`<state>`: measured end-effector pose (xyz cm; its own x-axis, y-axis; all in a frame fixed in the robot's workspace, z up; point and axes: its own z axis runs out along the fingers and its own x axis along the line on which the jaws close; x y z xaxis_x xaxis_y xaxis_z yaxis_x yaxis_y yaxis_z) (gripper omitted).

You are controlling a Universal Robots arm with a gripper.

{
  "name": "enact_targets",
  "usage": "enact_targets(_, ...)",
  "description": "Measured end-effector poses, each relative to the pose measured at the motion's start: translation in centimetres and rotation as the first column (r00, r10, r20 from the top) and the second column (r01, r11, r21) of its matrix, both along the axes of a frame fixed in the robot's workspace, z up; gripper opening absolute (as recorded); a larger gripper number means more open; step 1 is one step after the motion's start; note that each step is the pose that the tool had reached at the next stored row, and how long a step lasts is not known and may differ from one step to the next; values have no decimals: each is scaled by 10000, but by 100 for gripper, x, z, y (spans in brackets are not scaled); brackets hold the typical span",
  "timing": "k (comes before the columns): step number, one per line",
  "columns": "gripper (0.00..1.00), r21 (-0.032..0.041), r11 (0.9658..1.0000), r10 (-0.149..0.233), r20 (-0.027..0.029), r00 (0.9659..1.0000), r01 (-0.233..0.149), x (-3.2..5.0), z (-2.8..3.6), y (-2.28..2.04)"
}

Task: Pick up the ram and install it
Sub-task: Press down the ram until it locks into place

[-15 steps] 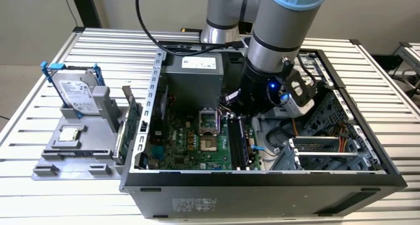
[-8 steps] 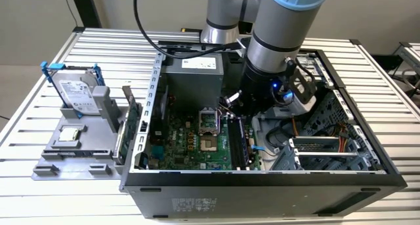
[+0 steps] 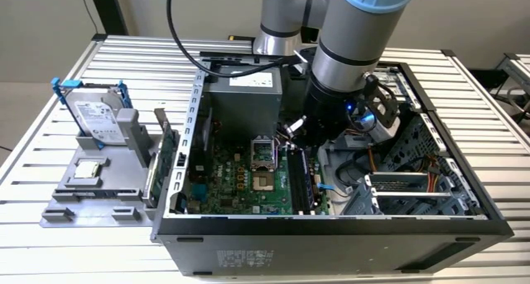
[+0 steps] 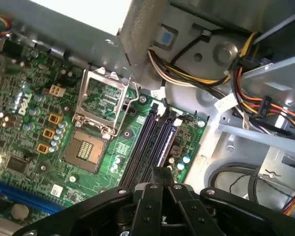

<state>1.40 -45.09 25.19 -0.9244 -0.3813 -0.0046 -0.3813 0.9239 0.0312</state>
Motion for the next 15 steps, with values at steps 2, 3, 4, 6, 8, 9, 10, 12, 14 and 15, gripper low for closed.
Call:
enact_targets(2,0,0,9997,224,1,9997,-224,0,0,0)
enact_targets(3,0,-1,9994,345,3,9994,-345,0,0,0)
enact_targets(4,0,-1,9990,449,6,9990,-449,0,0,0)
enact_targets(6,0,-1,9977,676,14,9977,-676,0,0,0)
enact_targets(8,0,-2,9956,939,17,9956,-939,1,0,0)
enact_targets(9,0,-2,9942,1071,16,9942,-1071,1,0,0)
enact_targets(10,0,-2,9927,1209,16,9927,-1208,2,0,0)
enact_targets(12,0,-2,9893,1459,17,9893,-1459,5,0,0)
enact_targets(14,0,-3,9855,1699,19,9855,-1699,6,0,0)
enact_targets(15,0,-3,9832,1825,22,9832,-1825,7,0,0)
